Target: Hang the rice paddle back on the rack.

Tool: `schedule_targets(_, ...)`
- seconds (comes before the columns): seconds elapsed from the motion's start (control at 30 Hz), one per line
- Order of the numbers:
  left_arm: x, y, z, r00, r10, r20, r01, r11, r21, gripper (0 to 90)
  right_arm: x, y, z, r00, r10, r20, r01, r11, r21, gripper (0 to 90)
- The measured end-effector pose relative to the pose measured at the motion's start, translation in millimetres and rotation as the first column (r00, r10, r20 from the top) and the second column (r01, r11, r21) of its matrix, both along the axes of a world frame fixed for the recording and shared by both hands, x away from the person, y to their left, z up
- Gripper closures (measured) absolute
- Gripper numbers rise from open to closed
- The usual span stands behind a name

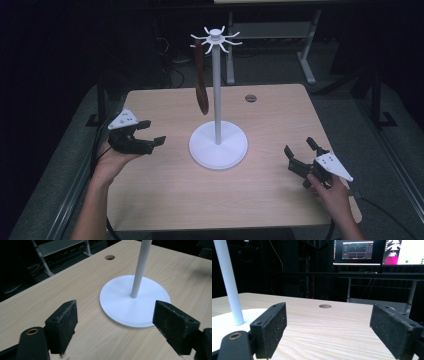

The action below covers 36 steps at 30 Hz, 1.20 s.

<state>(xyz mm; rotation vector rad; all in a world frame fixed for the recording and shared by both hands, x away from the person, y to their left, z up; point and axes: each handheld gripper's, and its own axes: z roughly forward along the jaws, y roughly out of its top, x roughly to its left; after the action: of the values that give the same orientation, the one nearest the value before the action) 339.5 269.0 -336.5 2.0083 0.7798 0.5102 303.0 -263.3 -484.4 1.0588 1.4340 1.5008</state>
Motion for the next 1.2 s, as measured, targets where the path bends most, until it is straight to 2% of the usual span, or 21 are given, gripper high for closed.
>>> schedule_targets(0.27, -8.5, 3.9, -26.2, 0.9993, 0.035, -0.009, -0.035, 0.9994, -0.005, 15.7, 0.0, 0.0, 0.0, 1.0000, 0.000, 0.001, 0.000, 1.000, -0.001, 13.3)
schedule_targets(0.33, -10.8, 6.5, -32.8, 0.9994, 0.035, -0.005, -0.035, 0.9994, 0.009, 15.7, 0.0, 0.0, 0.0, 1.0000, 0.000, 0.002, 0.000, 1.000, -0.001, 13.3)
schedule_targets(0.47, -15.9, 8.6, -48.0, 0.9985, 0.047, -0.029, -0.046, 0.9988, 0.017, 15.5, 0.0, 0.0, 0.0, 1.0000, 0.000, 0.001, 0.000, 1.000, 0.000, 13.3)
schedule_targets(0.53, -17.9, 9.6, -53.1, 0.9982, 0.051, -0.031, -0.050, 0.9982, 0.033, 15.6, 0.0, 0.1, 0.0, 1.0000, 0.000, 0.001, 0.000, 1.000, -0.001, 13.3)
schedule_targets(0.6, -20.5, 10.6, -58.6, 0.9979, 0.055, -0.035, -0.053, 0.9979, 0.035, 15.6, 0.0, 0.1, 0.0, 1.0000, 0.000, 0.003, 0.000, 1.000, -0.002, 13.3)
schedule_targets(0.63, -22.4, 9.9, -61.9, 0.9971, 0.063, -0.044, -0.062, 0.9979, 0.021, 15.6, 0.1, 0.1, 0.0, 1.0000, 0.000, 0.003, 0.000, 1.000, -0.003, 13.3)
schedule_targets(0.77, -26.7, 10.9, -71.2, 0.9958, 0.064, -0.065, -0.061, 0.9972, 0.042, 15.6, 0.0, 0.0, 0.0, 1.0000, 0.000, 0.001, 0.000, 1.000, -0.001, 13.3)
schedule_targets(0.8, -27.8, 10.2, -73.9, 0.9954, 0.067, -0.069, -0.065, 0.9973, 0.033, 15.6, 0.0, 0.0, 0.0, 1.0000, 0.000, 0.001, 0.000, 1.000, -0.001, 13.3)
schedule_targets(0.87, -30.0, 10.5, -77.8, 0.9949, 0.070, -0.073, -0.067, 0.9968, 0.043, 15.6, 0.0, 0.0, 0.0, 1.0000, 0.000, 0.002, 0.000, 1.000, -0.002, 13.3)
schedule_targets(1.0, -35.3, 12.3, -85.8, 0.9923, 0.087, -0.088, -0.085, 0.9959, 0.033, 15.6, 0.0, 0.1, 0.0, 1.0000, 0.001, 0.003, -0.001, 1.000, -0.002, 13.3)
schedule_targets(1.2, -44.6, 18.0, -99.9, 0.9863, 0.116, -0.118, -0.111, 0.9926, 0.049, 15.6, -0.1, 0.1, 0.0, 1.0000, 0.001, 0.002, -0.001, 1.000, -0.001, 13.3)
